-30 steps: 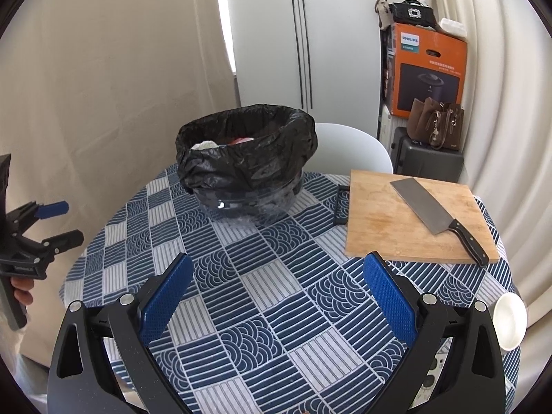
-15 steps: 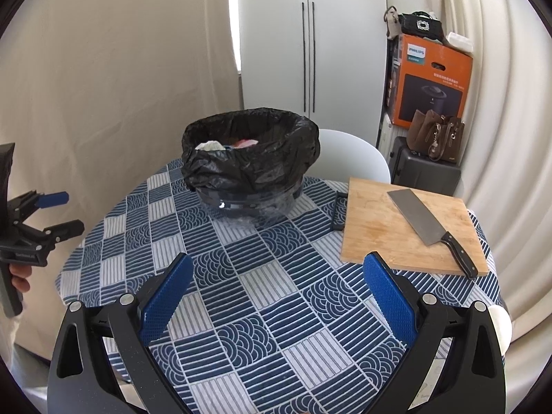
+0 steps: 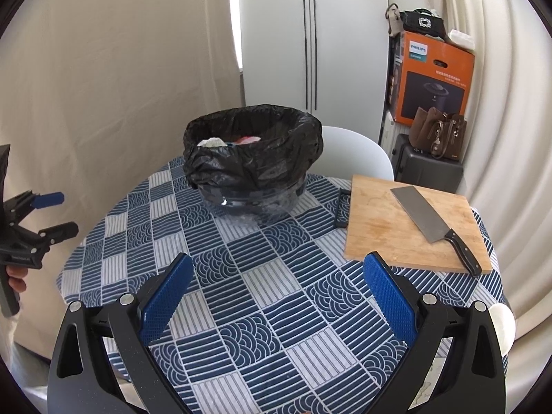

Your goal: Collect trash

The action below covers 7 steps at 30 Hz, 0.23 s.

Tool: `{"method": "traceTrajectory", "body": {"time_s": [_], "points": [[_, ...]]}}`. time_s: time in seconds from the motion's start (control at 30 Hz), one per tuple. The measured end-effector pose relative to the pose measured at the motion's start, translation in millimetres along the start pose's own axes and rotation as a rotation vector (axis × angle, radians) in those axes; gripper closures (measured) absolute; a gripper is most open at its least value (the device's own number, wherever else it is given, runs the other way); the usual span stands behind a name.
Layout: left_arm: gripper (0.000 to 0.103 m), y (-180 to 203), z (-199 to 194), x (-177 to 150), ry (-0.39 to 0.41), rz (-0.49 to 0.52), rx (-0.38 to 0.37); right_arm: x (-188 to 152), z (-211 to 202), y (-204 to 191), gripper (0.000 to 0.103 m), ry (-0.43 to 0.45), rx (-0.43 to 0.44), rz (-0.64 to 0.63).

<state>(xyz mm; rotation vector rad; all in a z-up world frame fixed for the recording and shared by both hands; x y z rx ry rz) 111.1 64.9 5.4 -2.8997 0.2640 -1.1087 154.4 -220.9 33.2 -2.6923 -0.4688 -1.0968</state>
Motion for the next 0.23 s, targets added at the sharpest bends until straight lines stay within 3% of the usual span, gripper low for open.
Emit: {"method": "traceTrajectory", "body": {"time_s": [0.23], "points": [[0.006, -3.0, -4.5, -3.1, 0.022, -0.009, -0.028, -0.8, 3.2, -0.5, 0.008, -0.007, 0.002, -0.002]]}}
Point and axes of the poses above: each gripper's, at about its wrist camera, not at the fingertips, and z roughly the way its jaws point, y to its right, x to its top, the point moved 1 cm from there along z, roughly the way its jaws point, and after that the axes turned 6 degrees about -y, right-handed, at the moved point
